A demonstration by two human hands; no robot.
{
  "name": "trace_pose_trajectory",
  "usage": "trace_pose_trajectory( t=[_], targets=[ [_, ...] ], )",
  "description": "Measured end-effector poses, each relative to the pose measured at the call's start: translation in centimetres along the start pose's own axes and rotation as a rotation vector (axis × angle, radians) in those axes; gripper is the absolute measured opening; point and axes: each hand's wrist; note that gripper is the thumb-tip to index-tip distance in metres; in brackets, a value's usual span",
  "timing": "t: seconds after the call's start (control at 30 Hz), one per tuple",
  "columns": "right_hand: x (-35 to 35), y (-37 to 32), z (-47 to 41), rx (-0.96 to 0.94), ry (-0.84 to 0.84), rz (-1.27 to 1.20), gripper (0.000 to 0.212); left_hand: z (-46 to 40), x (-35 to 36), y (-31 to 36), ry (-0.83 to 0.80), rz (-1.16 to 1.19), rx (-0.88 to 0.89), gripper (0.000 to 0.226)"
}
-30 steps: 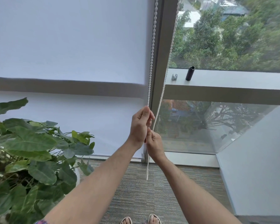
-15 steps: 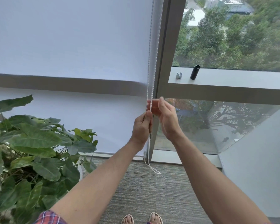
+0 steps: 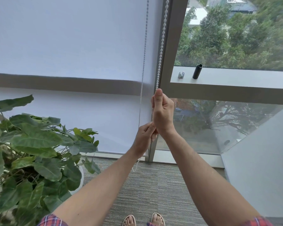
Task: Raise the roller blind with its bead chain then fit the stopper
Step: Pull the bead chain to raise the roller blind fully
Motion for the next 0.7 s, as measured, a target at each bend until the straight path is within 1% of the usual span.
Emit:
trace_pose_trajectory(
  t=[0.07, 0.17, 0.3, 0.37, 0.43, 0.5, 0.6, 0.63, 0.7],
  targets=[
    [-0.1, 0.3, 0.2, -0.022, -0.002, 0.035, 0.047, 0.0, -0.7, 0.0, -0.006, -0.032, 0.028, 0.039],
    [0.0, 0.3, 0.5, -0.019, -0.002, 0.064, 0.047, -0.5, -1.5, 1.2, 0.051, 0.012, 0.074, 0.040],
    [-0.1, 1.7, 2.0, 0.029, -0.033, 0.120, 0.045, -1.5, -1.9, 3.8, 0.095, 0.055, 0.171, 0.060],
    [-0.5, 2.9, 2.9, 0.044, -0.064, 0.128, 0.040, -1.7, -1.7, 5.2, 0.127, 0.062, 0.194, 0.065],
    [-0.9, 3.8, 3.7, 0.071, -0.075, 0.151, 0.039, -1.6, -1.2, 6.7, 0.116, 0.099, 0.215, 0.067],
    [-0.9, 4.7, 4.6, 0.114, -0.072, 0.200, 0.044, -1.7, -0.7, 8.3, 0.065, 0.133, 0.261, 0.060],
    [-1.0, 6.5, 6.6, 0.184, -0.119, 0.210, 0.046, -2.6, 0.0, 10.4, 0.016, 0.149, 0.338, 0.040],
    [-1.2, 7.1, 7.4, 0.214, -0.131, 0.208, 0.046, -2.8, 0.2, 10.7, 0.010, 0.134, 0.346, 0.035],
    [-1.6, 8.0, 8.5, 0.260, -0.143, 0.205, 0.044, -3.0, 0.5, 10.9, 0.019, 0.089, 0.325, 0.033]
  ],
)
Point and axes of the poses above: each hand's wrist, its own z-axis away from the middle knuckle, its own x-axis out of the palm, y = z × x
